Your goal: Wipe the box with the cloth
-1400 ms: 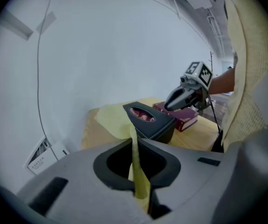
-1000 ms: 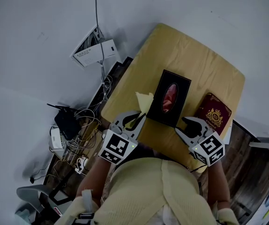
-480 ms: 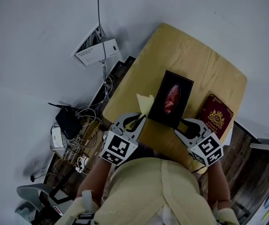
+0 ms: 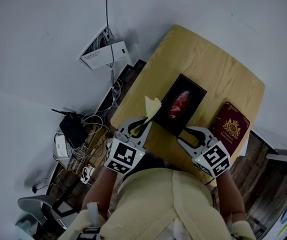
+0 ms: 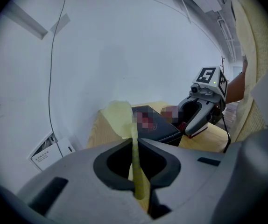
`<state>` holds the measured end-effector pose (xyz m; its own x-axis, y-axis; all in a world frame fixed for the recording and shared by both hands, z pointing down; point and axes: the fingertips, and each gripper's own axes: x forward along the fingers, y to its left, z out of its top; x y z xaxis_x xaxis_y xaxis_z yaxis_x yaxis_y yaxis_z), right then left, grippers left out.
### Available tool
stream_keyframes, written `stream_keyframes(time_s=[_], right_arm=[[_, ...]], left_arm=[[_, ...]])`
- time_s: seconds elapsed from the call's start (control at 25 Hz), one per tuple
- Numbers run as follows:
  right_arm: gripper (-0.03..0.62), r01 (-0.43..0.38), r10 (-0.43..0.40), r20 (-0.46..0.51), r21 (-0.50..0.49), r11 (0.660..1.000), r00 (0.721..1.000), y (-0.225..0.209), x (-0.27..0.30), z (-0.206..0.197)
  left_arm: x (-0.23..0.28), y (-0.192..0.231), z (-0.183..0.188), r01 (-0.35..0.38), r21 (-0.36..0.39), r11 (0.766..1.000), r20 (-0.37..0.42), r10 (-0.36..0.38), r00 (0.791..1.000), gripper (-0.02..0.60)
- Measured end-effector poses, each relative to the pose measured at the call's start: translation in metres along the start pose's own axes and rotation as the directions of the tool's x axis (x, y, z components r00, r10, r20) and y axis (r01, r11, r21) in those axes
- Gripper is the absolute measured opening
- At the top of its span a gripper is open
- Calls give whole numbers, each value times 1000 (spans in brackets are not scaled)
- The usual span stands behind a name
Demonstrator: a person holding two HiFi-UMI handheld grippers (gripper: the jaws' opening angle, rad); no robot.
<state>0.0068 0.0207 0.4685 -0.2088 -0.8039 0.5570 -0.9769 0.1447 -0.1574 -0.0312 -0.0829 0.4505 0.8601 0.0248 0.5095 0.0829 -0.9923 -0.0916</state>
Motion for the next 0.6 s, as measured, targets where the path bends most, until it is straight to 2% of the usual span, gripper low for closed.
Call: stream_keyframes(time_s=[0.48, 0.6], right_arm=[[158, -28, 28, 0, -38, 999, 1000, 10, 27, 17], [158, -31, 31, 0, -41, 999, 1000, 12, 33, 22]], left_arm=[[-10, 23, 1, -65, -21, 998, -5, 64, 998, 29], [-14, 28, -3, -85, -50, 995, -9, 85, 996, 29]])
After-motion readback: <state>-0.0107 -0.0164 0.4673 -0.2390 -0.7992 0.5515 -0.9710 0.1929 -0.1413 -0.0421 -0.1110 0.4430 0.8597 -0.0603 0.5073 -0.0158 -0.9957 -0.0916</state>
